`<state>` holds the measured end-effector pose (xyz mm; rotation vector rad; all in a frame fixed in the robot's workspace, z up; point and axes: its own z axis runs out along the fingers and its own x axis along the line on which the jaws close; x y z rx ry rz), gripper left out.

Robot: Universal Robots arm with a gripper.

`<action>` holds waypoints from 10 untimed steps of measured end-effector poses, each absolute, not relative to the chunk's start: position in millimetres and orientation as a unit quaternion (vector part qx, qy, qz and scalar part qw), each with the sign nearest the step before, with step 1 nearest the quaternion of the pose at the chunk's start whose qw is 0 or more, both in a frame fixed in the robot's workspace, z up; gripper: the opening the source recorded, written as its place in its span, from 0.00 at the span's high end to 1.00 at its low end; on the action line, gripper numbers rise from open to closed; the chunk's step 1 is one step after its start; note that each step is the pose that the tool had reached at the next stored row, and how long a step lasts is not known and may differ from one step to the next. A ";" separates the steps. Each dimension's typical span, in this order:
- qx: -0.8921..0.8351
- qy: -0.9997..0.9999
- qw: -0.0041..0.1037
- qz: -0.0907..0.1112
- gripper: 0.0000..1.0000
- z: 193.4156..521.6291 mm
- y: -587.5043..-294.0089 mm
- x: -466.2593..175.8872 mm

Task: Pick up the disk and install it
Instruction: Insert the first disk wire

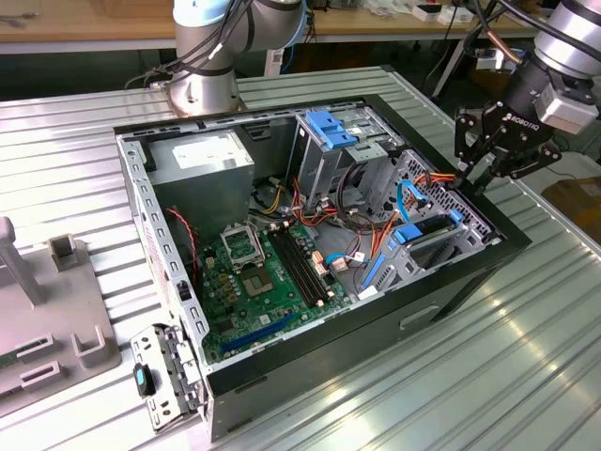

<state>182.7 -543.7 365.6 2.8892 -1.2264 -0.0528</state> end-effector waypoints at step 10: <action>0.921 -0.390 0.001 -0.017 0.84 365.7 -543.7 182.6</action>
